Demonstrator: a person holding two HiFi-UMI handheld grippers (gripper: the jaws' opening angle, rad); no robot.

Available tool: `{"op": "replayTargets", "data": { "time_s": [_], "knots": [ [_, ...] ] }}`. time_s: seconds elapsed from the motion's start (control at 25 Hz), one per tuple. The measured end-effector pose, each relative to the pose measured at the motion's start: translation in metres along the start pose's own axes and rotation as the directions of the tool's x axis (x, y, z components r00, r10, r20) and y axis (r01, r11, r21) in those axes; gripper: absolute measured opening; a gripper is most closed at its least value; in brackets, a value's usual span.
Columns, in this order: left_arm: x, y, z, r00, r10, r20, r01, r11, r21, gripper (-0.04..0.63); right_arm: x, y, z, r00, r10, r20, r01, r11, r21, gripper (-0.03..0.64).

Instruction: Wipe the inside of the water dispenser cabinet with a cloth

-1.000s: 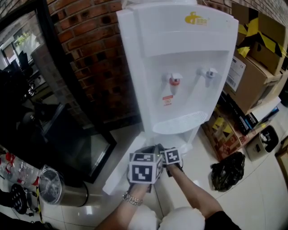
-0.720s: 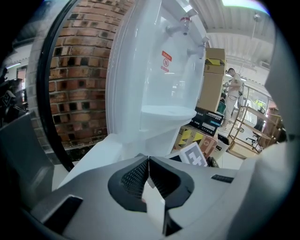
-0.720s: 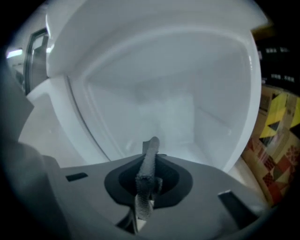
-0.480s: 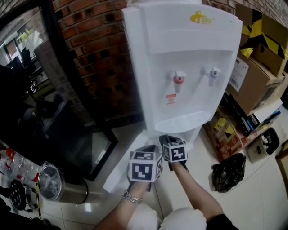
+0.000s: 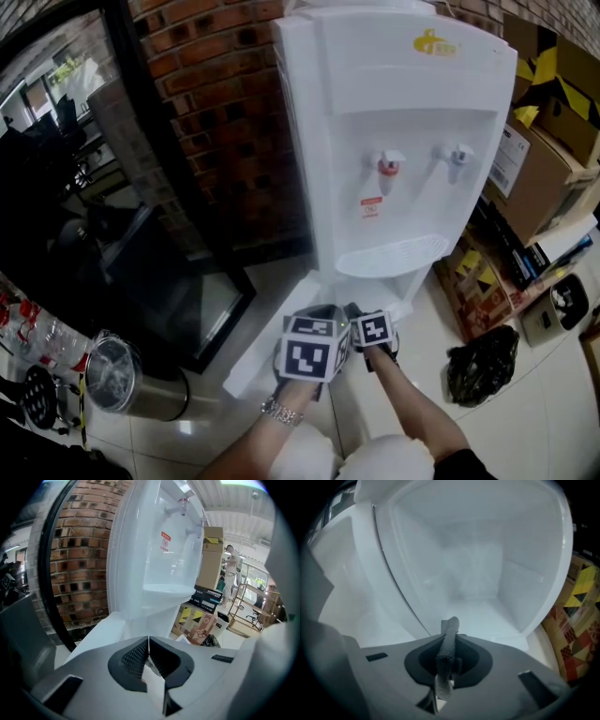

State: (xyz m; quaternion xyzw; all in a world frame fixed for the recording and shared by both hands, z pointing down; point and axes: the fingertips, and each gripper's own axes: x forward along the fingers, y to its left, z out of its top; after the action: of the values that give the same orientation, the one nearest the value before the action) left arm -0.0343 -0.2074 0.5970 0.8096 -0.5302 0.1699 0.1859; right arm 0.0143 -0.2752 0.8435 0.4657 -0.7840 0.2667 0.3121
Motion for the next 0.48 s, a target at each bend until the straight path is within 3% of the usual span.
{"op": "replayTargets", "data": {
  "time_s": [0.2,0.32,0.48],
  "knots": [
    [0.004,-0.003,0.000,1.000,-0.009,-0.005,0.009,1.000,0.007,0.006,-0.035,-0.012,0.044,0.991,-0.007,0.137,0.000,0.999,0.045,0.021],
    [0.007,-0.004,-0.005,1.000,-0.008,-0.024,0.009,1.000,0.021,0.006,-0.058,0.000,0.081,0.960,0.035,0.279,-0.044,0.999,0.025,0.021],
    [0.009,-0.008,-0.003,1.000,-0.015,-0.014,0.015,1.000,0.016,0.006,-0.042,0.020,0.081,0.960,0.079,0.270,-0.072,0.997,-0.037,0.021]
  ]
}}
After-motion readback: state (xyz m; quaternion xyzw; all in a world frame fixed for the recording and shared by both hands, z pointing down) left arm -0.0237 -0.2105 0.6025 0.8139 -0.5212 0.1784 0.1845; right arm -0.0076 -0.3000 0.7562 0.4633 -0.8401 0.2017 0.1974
